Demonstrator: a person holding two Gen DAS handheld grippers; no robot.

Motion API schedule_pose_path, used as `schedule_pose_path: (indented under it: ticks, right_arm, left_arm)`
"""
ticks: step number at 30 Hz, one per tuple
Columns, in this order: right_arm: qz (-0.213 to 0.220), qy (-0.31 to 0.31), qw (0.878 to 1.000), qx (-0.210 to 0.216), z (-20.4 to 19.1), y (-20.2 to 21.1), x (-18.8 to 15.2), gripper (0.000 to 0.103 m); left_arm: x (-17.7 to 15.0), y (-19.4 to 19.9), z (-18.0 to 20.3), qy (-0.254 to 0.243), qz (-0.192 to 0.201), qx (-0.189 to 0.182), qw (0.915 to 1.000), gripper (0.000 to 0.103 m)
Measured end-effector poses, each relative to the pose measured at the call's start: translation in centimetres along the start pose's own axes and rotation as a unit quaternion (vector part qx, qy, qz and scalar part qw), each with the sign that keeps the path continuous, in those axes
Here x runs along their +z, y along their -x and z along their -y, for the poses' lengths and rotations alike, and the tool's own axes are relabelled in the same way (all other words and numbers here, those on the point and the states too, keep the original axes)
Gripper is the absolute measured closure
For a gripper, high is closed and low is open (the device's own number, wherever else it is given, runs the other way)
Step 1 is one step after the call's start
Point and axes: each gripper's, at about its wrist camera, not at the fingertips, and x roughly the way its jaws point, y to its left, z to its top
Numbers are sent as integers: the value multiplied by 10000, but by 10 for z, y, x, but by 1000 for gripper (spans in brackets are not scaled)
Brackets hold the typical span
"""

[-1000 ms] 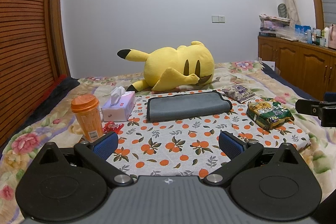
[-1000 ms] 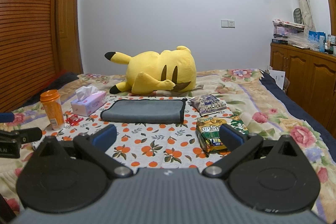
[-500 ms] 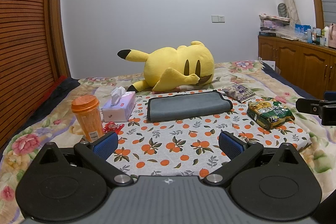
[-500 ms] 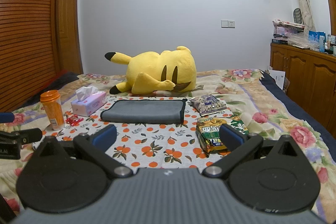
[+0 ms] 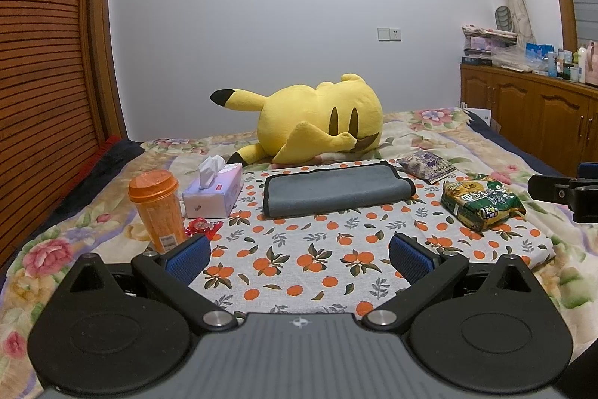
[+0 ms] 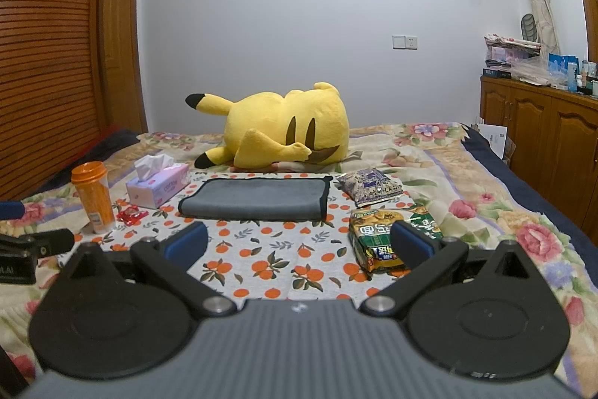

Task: Fold towel

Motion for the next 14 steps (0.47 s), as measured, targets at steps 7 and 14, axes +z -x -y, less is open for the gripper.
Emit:
schedule_pose_path:
  ticks: [7,14]
  right_arm:
    - [5,-1,10000,2,0,0,0,0]
    - [6,0,10000,1,0,0,0,0]
  left_arm:
    - [0,0,0,-1,3,5,10000,0]
    - [-1,0,0,-4,0,3,10000,0]
